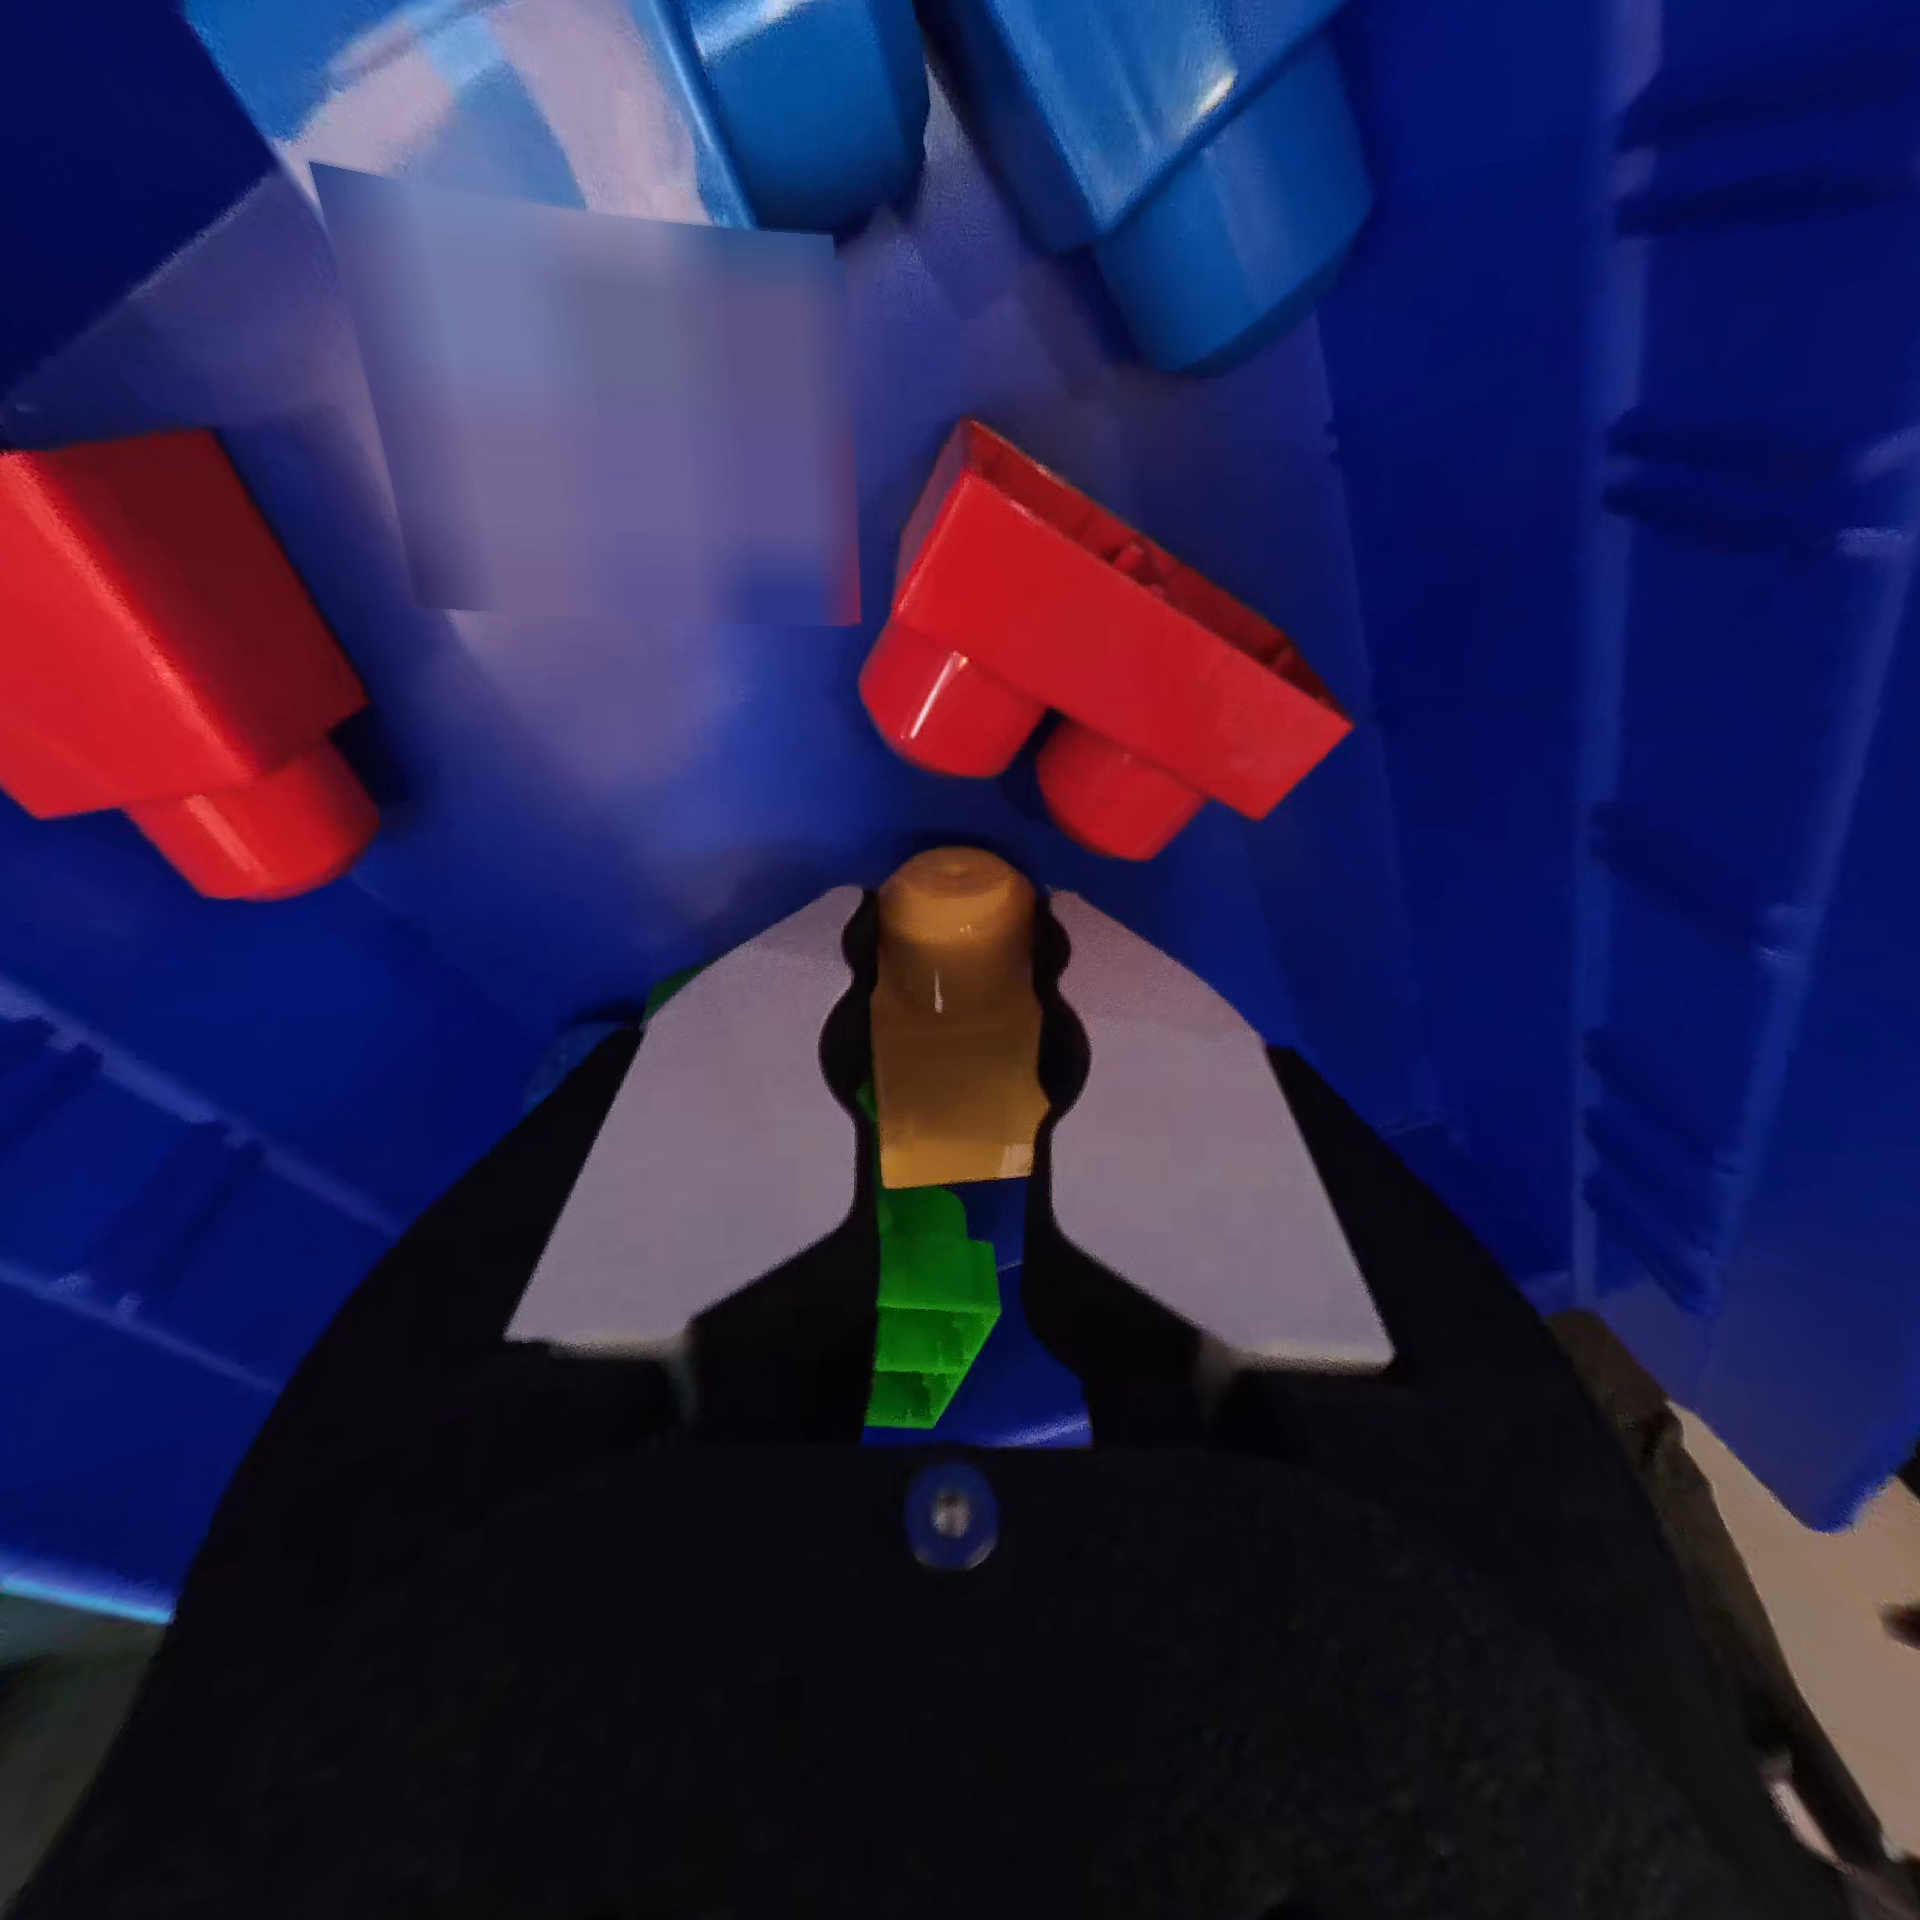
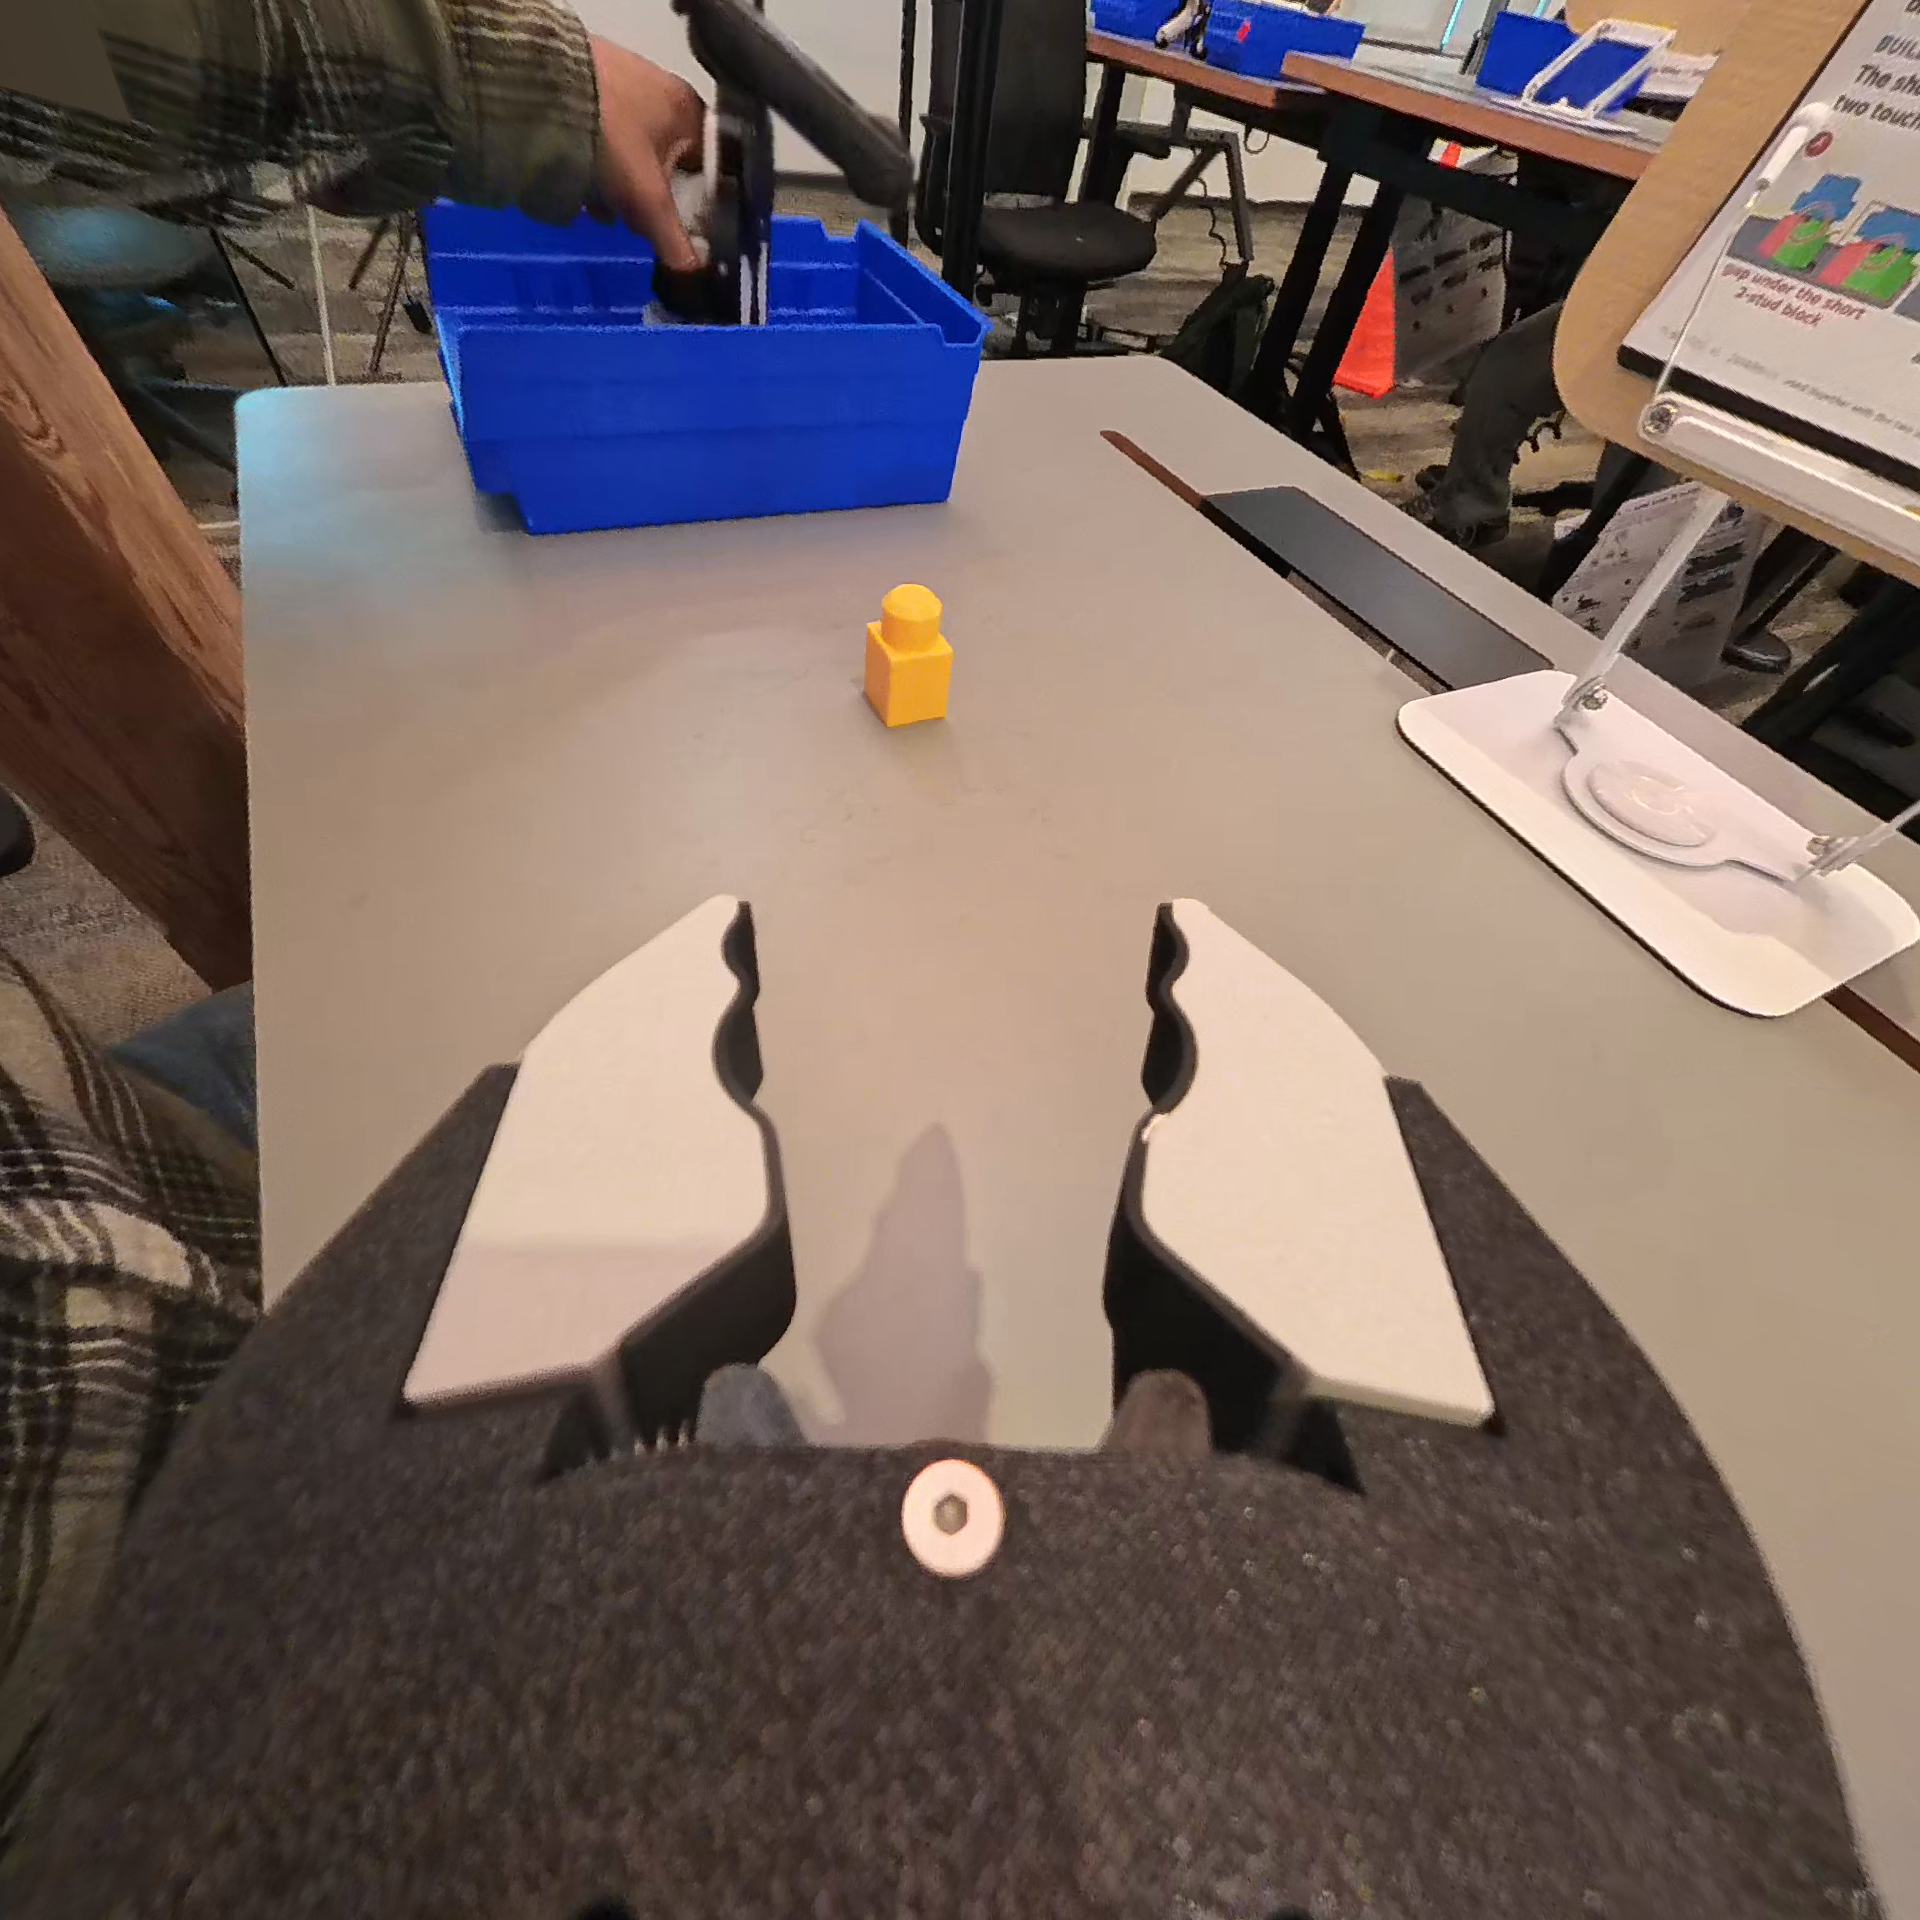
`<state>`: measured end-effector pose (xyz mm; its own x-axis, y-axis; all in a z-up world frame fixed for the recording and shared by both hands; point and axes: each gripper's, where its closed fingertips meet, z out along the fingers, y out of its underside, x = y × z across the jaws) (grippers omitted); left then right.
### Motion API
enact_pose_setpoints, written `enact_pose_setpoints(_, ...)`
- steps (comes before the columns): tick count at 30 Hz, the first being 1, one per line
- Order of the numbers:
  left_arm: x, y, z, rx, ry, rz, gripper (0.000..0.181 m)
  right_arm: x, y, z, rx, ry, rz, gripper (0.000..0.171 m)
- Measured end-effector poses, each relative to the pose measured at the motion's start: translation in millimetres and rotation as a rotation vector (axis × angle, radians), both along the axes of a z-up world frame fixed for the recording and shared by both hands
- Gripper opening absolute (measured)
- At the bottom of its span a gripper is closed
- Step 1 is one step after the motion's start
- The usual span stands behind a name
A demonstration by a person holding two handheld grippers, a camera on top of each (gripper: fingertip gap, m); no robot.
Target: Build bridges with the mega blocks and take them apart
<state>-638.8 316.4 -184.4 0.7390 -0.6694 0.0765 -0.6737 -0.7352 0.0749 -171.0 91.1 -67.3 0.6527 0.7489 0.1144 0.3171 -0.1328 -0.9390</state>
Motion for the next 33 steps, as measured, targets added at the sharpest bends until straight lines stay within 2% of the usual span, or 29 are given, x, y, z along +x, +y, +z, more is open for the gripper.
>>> enact_pose_setpoints(1,2.7,2.3,6.2,0.029,-0.031,0.01,0.028,1.6,-0.7,0.0,0.001,0.005,-0.002,0.071)
enact_pose_setpoints(4,23.7,16.1,42.8,0.188,-0.203,0.033,0.028,5.3,-3.9,1.1,0.007,0.015,-0.004,0.071)
enact_pose_setpoints(7,77.5,27.4,110.4,0.462,-0.532,0.018,0.028,10.0,-6.7,3.4,0.02,0.023,-0.01,0.071)
enact_pose_setpoints(10,137.9,12.7,167.0,0.697,-0.833,-0.032,0.028,12.4,-9.7,6.6,0.027,0.048,-0.005,0.07)
enact_pose_setpoints(12,175.8,-8.7,178.2,0.752,-0.974,-0.084,0.028,12.4,-13.6,9.5,0.033,0.062,0.003,0.07)
enact_pose_setpoints(16,236.5,-49.0,148.2,0.68,-1.121,-0.219,0.028,14.6,-24.2,12.7,0.049,0.062,0.013,0.07)
enact_pose_setpoints(22,258.3,-60.6,98.8,0.74,-1.13,-0.486,0.028,27.6,-40.5,19.1,0.078,0.076,-0.005,0.069)
enact_pose_setpoints(33,262.2,-62.1,60.0,0.454,-1.215,-0.555,0.028,36.6,-51.7,23.5,0.086,0.092,-0.008,0.067)
